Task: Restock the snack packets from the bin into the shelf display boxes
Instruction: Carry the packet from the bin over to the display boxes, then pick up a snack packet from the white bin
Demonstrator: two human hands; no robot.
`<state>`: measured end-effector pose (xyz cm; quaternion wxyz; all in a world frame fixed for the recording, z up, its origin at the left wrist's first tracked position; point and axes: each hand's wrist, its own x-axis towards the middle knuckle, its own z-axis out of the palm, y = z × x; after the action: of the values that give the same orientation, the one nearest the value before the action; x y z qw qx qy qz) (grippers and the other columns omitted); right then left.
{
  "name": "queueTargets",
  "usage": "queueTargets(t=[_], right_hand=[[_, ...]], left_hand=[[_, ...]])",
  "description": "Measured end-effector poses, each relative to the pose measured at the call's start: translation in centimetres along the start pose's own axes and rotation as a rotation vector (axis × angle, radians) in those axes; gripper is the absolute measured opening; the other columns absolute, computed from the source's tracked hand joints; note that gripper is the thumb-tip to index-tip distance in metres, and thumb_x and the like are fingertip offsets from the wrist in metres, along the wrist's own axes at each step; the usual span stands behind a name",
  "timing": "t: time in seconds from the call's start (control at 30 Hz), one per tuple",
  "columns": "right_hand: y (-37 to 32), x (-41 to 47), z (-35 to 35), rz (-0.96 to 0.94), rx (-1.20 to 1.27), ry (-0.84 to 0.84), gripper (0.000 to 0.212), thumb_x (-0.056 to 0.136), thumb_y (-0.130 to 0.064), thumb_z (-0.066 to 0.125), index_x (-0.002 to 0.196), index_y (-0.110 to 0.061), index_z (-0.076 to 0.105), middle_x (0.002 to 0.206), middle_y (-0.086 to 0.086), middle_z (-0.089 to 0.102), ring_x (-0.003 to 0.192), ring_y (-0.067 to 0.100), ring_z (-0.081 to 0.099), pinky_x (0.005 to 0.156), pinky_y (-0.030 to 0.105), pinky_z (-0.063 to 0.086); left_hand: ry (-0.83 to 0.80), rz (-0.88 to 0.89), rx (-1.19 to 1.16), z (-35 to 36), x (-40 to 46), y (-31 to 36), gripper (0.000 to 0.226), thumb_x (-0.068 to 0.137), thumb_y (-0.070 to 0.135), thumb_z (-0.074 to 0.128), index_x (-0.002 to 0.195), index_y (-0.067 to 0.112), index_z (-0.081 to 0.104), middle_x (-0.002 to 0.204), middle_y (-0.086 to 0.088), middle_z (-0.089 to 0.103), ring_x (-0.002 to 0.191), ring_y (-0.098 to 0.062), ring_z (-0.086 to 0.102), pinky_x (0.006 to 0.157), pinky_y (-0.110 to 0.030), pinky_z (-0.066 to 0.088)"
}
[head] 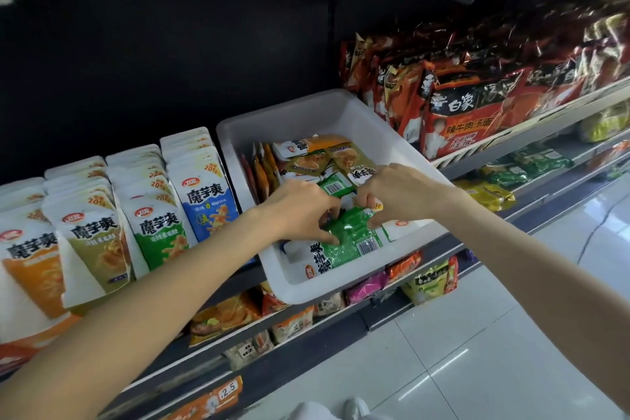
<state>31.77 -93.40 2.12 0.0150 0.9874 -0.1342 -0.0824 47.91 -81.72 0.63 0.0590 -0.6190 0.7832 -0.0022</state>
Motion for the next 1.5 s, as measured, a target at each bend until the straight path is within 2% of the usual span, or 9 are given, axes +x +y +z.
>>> queueTargets(t=[0.3,0.47,0.6,0.73,0.83,0.97,1.1,1.37,1.5], right_hand=[[0.4,-0.1,0.1,-0.005,0.249,0.034,0.02,0.084,-0.032,0.068,0.095,-0.015,0.065,0.091,-0.002,0.058,0.089,0.017,0.048,0.078,0.027,0.035],[-0.4,-4.1,-2.3,0.216,0.606,0.419,0.006,0.089,-0.021,0.064,0.087,-0.018,0.06,0.081,-0.012,0.062,0.078,0.001,0.059,0.069,0.006,0.043],[-3.1,-6.0,-2.7,0.477,0.615,1.096,0.005,0.088,-0.018,0.066,0.089,-0.015,0.061,0.075,-0.021,0.056,0.07,-0.013,0.055,0.066,0.001,0.045],[-6.7,-4.3,-1.8,0.408,0.61,1.416,0.008,0.088,-0.011,0.064,0.089,-0.002,0.065,0.08,-0.008,0.064,0.071,-0.006,0.06,0.061,0.009,0.05],[-9.4,-2.3,-0.5,0.215,0.362,1.39,0.007,0.086,-0.008,0.068,0.081,-0.003,0.07,0.088,0.003,0.072,0.078,0.009,0.067,0.067,0.021,0.053],[-10.7,-0.7,0.5,0.038,0.124,1.27,0.008,0.084,-0.018,0.074,0.084,-0.011,0.075,0.103,0.0,0.072,0.092,0.018,0.067,0.079,0.038,0.051],[-11.1,-0.6,-1.2,-0.038,0.451,1.141,0.025,0.09,-0.028,0.064,0.106,-0.011,0.071,0.113,0.0,0.067,0.107,0.014,0.059,0.092,0.036,0.047],[-12.1,3.6,-10.6,-0.156,0.833,0.713,0.073,0.081,-0.023,0.074,0.139,-0.032,0.03,0.118,-0.005,0.057,0.087,0.004,0.065,0.068,0.019,0.055],[-14.7,7.3,-12.7,-0.316,0.836,0.519,0.034,0.082,-0.014,0.073,0.108,-0.023,0.052,0.092,-0.004,0.067,0.076,0.011,0.069,0.06,0.025,0.057]], left_hand=[[0.046,0.135,0.432,-0.3,1.0,2.1,0.066,0.087,0.069,0.04,0.126,0.017,0.05,0.106,0.001,0.062,0.102,-0.021,0.053,0.09,-0.035,0.033],[0.487,0.043,0.073,-2.6,-0.7,0.8,0.033,0.085,0.036,0.066,0.112,0.018,0.062,0.095,0.002,0.068,0.095,-0.019,0.06,0.095,-0.032,0.035],[1.042,-0.191,-0.095,-3.8,-2.7,0.7,0.023,0.086,0.028,0.065,0.106,0.016,0.064,0.1,0.003,0.066,0.097,-0.016,0.055,0.085,-0.032,0.037],[0.73,-0.408,-1.04,-6.0,-3.9,2.7,0.054,0.083,0.059,0.057,0.124,0.024,0.055,0.098,0.02,0.067,0.096,0.006,0.061,0.088,-0.017,0.043],[0.681,-0.454,-1.501,-5.7,-3.8,2.7,0.061,0.082,0.052,0.064,0.133,0.025,0.046,0.112,0.004,0.068,0.106,-0.01,0.064,0.097,-0.033,0.047],[0.889,-0.484,-1.444,-5.4,-5.6,2.3,0.053,0.09,0.004,0.06,0.132,0.03,0.041,0.107,0.007,0.068,0.098,-0.004,0.065,0.083,-0.024,0.053],[0.987,-0.534,-1.369,-4.7,-8.3,0.7,0.055,0.09,0.003,0.059,0.13,0.035,0.038,0.113,0.004,0.067,0.097,-0.01,0.067,0.075,-0.028,0.056],[0.845,-0.566,-1.039,-3.5,-16.4,-2.4,0.058,0.09,0.005,0.06,0.119,0.05,0.037,0.093,0.033,0.066,0.087,0.004,0.065,0.074,-0.011,0.048],[0.827,-0.632,-0.945,-2.7,-20.4,-3.6,0.061,0.09,0.006,0.061,0.119,0.054,0.036,0.092,0.035,0.066,0.086,0.004,0.065,0.077,-0.012,0.049]])
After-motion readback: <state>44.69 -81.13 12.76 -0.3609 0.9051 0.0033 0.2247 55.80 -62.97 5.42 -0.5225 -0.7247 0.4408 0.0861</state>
